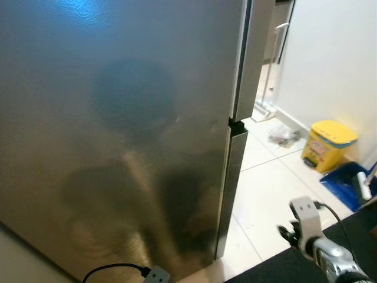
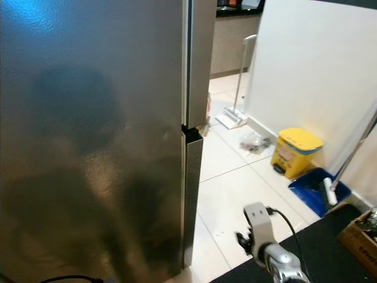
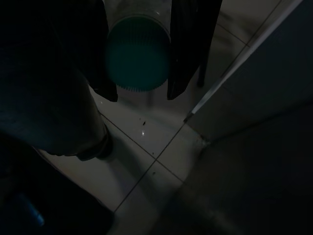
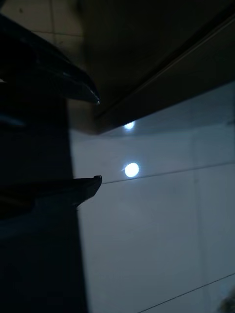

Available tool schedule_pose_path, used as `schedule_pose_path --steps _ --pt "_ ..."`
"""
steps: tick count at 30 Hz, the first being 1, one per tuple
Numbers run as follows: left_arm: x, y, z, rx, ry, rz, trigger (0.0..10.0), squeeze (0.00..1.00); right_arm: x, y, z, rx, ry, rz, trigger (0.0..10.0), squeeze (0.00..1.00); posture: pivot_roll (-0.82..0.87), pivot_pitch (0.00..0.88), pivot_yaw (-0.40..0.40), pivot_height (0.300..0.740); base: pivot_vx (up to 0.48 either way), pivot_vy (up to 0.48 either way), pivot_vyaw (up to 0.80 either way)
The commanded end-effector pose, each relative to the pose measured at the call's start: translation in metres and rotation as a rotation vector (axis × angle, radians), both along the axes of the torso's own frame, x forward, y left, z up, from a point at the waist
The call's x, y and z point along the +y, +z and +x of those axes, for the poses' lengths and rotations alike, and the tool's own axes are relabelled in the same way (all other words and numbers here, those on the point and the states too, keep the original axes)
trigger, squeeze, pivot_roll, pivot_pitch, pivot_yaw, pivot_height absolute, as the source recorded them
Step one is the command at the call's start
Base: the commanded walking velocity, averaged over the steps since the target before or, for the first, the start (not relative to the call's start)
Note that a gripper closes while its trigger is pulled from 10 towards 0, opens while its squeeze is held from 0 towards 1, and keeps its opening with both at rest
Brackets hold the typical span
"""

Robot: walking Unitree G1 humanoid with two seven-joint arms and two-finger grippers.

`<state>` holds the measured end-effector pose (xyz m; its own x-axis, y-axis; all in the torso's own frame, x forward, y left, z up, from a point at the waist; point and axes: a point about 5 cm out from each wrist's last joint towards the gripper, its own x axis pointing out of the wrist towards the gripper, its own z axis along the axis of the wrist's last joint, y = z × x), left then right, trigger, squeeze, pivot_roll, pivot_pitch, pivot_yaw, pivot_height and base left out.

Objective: Restocking fridge

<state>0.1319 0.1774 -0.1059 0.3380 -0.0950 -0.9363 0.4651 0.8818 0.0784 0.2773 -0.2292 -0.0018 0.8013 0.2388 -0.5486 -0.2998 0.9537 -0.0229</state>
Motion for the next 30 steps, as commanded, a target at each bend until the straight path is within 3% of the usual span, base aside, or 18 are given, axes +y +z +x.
schedule_pose_path --steps 1,9,10,11,22,30 --pt "0.004 -0.003 -0.010 0.039 -0.009 0.016 10.0 0.00 0.002 0.007 0.006 -0.039 0.030 0.004 10.0 1.00 -0.01 0.000 -0.011 0.740 0.000 0.000 0.00" --pt "0.004 -0.004 -0.013 0.044 -0.005 0.020 10.0 0.00 0.019 0.041 0.037 -0.185 0.154 -0.013 10.0 1.00 -0.01 0.000 -0.011 0.740 0.000 0.000 0.00" --pt "0.004 -0.004 -0.013 0.044 -0.004 0.021 10.0 0.00 0.022 0.046 0.042 -0.211 0.176 -0.016 10.0 0.38 -0.01 0.000 -0.013 0.740 0.000 0.000 0.00" --pt "0.003 -0.004 -0.013 0.044 -0.004 0.021 10.0 0.00 0.024 0.051 0.046 -0.234 0.190 -0.028 10.0 0.00 -0.01 0.000 -0.013 0.740 0.000 0.000 0.00" --pt "-0.003 -0.004 -0.010 0.037 -0.004 0.014 10.0 0.00 0.040 0.088 0.070 -0.402 0.231 -0.047 10.0 0.00 -0.01 0.000 -0.017 0.740 0.000 0.000 0.00" --pt "-0.007 -0.004 -0.010 0.035 0.005 0.002 10.0 0.00 0.075 0.105 0.081 -0.479 0.326 0.043 10.0 0.00 0.00 0.000 -0.024 0.740 0.000 0.000 0.00"
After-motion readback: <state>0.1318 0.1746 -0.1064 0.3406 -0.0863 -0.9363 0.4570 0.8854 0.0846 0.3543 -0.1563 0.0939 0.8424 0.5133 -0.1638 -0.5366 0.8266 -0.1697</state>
